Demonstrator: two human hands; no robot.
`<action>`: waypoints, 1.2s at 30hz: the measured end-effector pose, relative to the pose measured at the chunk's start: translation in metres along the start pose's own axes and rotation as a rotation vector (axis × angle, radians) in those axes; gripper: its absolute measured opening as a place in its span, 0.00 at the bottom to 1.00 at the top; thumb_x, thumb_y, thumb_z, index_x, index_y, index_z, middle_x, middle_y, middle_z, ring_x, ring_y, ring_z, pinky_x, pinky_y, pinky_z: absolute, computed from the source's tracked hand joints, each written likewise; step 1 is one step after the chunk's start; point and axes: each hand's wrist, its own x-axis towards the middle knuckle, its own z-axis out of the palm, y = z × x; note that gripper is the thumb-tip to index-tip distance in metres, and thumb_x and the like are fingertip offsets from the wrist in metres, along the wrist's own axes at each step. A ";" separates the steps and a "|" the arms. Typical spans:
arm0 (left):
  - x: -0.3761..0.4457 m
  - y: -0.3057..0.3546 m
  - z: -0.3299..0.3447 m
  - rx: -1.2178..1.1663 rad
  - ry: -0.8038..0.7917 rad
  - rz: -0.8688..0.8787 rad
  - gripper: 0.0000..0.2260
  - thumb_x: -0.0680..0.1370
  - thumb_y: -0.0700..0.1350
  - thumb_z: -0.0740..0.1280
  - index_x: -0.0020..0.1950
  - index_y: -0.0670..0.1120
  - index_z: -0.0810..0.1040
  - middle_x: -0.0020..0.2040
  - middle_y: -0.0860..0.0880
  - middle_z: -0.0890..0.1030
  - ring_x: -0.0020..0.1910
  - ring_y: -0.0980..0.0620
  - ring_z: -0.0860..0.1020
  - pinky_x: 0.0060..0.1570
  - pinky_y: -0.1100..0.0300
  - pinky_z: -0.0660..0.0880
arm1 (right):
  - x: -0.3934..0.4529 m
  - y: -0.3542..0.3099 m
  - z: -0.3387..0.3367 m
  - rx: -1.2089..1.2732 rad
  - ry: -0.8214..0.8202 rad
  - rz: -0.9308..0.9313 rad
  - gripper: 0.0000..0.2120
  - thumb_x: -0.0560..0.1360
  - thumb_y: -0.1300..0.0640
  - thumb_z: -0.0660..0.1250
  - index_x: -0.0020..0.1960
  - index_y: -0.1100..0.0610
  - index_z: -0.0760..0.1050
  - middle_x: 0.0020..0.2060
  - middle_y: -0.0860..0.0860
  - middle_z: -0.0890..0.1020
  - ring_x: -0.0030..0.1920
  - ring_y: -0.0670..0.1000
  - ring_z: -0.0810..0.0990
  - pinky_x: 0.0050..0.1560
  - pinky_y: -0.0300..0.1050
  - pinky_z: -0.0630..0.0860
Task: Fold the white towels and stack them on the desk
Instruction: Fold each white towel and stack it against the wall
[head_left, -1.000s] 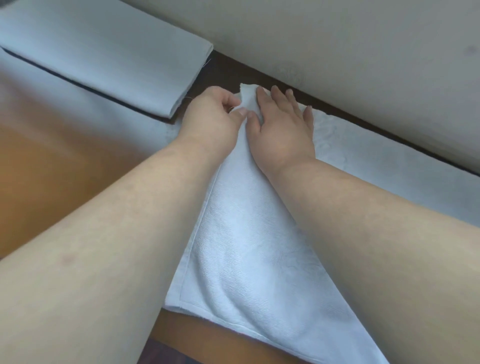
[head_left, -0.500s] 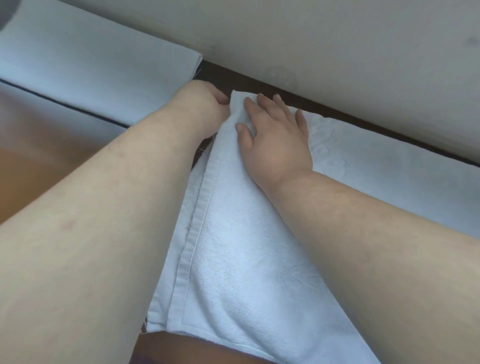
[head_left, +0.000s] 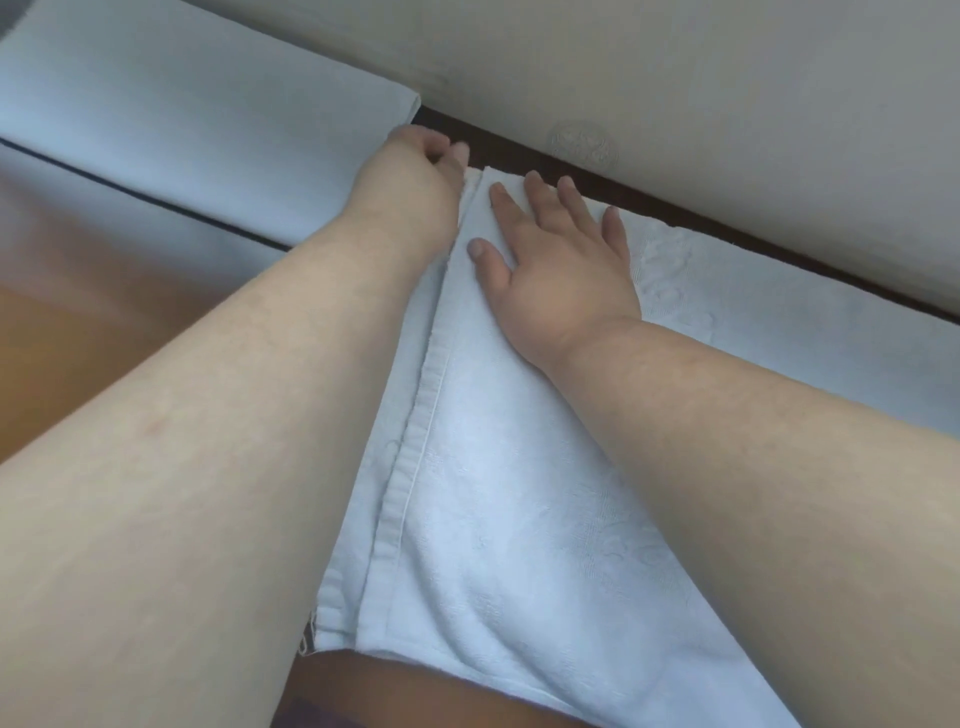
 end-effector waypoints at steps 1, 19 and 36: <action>-0.010 -0.002 -0.006 0.037 0.018 0.022 0.18 0.81 0.53 0.62 0.69 0.49 0.71 0.61 0.49 0.76 0.58 0.51 0.76 0.50 0.68 0.67 | 0.000 0.000 0.000 -0.009 -0.014 0.005 0.31 0.78 0.35 0.42 0.79 0.43 0.51 0.80 0.48 0.52 0.79 0.51 0.46 0.75 0.57 0.39; -0.215 -0.079 -0.056 0.232 -0.251 -0.185 0.16 0.76 0.63 0.64 0.54 0.52 0.74 0.43 0.52 0.75 0.40 0.52 0.74 0.32 0.59 0.63 | -0.112 -0.062 -0.024 0.091 -0.291 -0.567 0.16 0.80 0.51 0.57 0.66 0.40 0.74 0.64 0.41 0.75 0.65 0.56 0.67 0.62 0.52 0.66; -0.204 -0.100 -0.065 0.083 -0.316 -0.284 0.09 0.75 0.52 0.62 0.51 0.53 0.79 0.47 0.49 0.83 0.47 0.47 0.82 0.49 0.48 0.79 | -0.115 -0.049 0.004 -0.028 -0.125 -0.287 0.49 0.67 0.24 0.54 0.80 0.48 0.47 0.80 0.52 0.48 0.79 0.52 0.43 0.75 0.63 0.38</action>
